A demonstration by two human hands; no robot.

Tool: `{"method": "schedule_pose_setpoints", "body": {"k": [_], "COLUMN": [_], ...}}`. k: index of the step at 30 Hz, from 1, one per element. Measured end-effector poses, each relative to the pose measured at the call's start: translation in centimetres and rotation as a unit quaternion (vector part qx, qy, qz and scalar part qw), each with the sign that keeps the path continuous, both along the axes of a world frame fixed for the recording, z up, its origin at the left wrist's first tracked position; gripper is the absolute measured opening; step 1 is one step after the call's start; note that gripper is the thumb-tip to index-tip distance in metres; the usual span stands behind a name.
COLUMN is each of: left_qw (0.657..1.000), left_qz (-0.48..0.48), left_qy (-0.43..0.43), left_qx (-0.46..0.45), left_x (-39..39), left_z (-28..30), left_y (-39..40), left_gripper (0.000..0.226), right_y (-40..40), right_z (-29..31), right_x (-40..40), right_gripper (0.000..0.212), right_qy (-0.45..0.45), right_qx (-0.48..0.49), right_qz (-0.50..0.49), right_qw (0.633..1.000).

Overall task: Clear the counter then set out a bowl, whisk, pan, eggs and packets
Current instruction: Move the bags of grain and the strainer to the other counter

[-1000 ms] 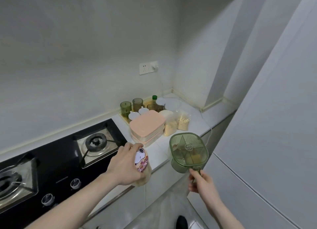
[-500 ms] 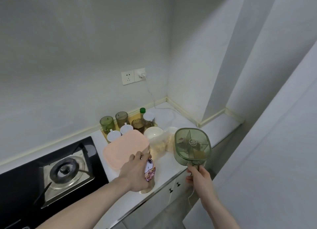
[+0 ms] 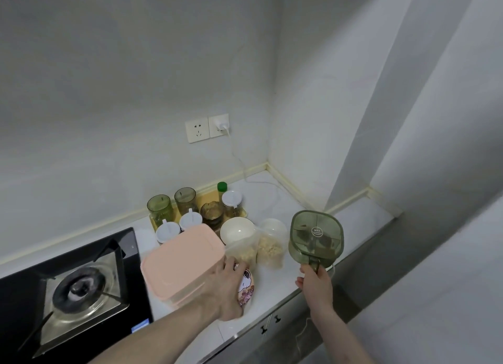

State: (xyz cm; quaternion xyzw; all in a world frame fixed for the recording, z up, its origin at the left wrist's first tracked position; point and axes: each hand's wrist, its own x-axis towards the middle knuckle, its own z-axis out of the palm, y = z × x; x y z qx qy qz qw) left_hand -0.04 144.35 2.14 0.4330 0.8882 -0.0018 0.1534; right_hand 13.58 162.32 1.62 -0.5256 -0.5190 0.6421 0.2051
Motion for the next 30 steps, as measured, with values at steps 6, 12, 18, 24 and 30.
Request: {"method": "schedule_pose_setpoints", "body": {"k": [6, 12, 18, 24, 30], "left_qw": [1.000, 0.999, 0.998, 0.998, 0.999], "left_qz": [0.008, 0.022, 0.049, 0.059, 0.014], "left_qy": [-0.021, -0.024, -0.034, -0.033, 0.028], "left_qx": [-0.001, -0.007, 0.011, 0.011, 0.013], "left_x": [-0.8, -1.1, -1.4, -1.8, -1.1], "left_z": [-1.2, -2.0, -2.5, -2.3, -2.0], "left_y": [1.6, 2.6, 3.0, 3.3, 2.7], "left_gripper": [0.093, 0.096, 0.089, 0.091, 0.094], "right_y": [1.7, 2.1, 3.0, 3.9, 4.0], "right_z": [-3.2, -5.0, -6.4, -7.5, -8.2], "right_x": [-2.0, -2.8, -3.5, -4.5, -5.6], "right_gripper": [0.021, 0.012, 0.010, 0.012, 0.009], "right_qy": [-0.022, -0.043, -0.069, -0.079, -0.080], "right_qx": [-0.038, -0.070, -0.088, -0.108, -0.122], "right_qz": [-0.032, -0.055, -0.063, -0.053, -0.036], "right_qw": [0.999, 0.995, 0.992, 0.990, 0.989]}}
